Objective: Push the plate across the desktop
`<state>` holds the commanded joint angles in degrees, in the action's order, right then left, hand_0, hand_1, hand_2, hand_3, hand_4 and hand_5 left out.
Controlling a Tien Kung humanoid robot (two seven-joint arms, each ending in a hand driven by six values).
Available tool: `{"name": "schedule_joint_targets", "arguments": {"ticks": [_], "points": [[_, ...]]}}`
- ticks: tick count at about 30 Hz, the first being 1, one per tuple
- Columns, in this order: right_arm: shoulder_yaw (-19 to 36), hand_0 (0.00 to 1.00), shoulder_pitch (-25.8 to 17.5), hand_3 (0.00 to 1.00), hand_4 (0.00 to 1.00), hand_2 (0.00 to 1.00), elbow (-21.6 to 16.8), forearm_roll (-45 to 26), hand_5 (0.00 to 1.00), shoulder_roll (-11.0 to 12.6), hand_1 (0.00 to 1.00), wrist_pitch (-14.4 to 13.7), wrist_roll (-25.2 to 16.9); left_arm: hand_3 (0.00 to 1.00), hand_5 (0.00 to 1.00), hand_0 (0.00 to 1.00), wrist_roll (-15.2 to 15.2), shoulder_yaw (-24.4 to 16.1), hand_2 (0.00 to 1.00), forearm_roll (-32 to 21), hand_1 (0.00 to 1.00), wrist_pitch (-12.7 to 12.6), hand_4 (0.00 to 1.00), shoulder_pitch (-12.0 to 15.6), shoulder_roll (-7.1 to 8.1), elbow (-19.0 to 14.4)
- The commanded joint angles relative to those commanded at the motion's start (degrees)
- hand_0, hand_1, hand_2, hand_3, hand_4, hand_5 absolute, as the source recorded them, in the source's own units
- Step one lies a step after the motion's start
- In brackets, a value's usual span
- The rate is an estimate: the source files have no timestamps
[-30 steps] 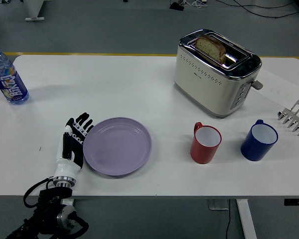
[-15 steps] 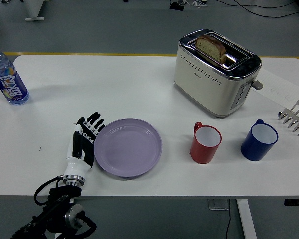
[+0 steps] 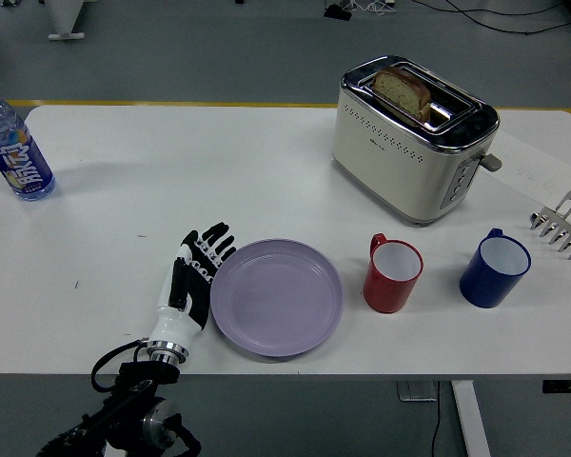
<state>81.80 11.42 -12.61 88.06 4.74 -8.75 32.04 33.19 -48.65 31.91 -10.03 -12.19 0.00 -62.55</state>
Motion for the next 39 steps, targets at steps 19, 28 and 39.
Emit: {"name": "schedule_joint_targets", "arguments": {"ticks": [19, 28, 39], "points": [[0.5, 0.560, -0.6, 0.593, 0.286, 0.675, -0.2, 0.7, 0.298, -0.1, 0.546, 0.1, 0.5, 0.697, 0.998, 0.813, 0.2, -2.6, 0.863, 1.9, 0.836, -0.8, 0.448, 1.1, 0.00, -1.0], [0.5, 0.560, -0.7, 0.593, 0.286, 0.675, -0.2, 0.7, 0.299, -0.1, 0.547, 0.1, 0.4, 0.690, 0.998, 0.805, -1.3, -14.4, 0.848, 8.5, 0.828, -2.3, 0.449, 2.0, 0.00, -1.5], [0.4, 0.560, -0.3, 0.593, 0.286, 0.675, -0.1, 0.1, 0.299, -0.1, 0.546, -0.2, 0.2, 0.672, 0.998, 0.761, -7.9, -29.2, 0.800, 13.5, 0.776, -1.9, 0.452, 2.9, 5.22, -3.1]]}}
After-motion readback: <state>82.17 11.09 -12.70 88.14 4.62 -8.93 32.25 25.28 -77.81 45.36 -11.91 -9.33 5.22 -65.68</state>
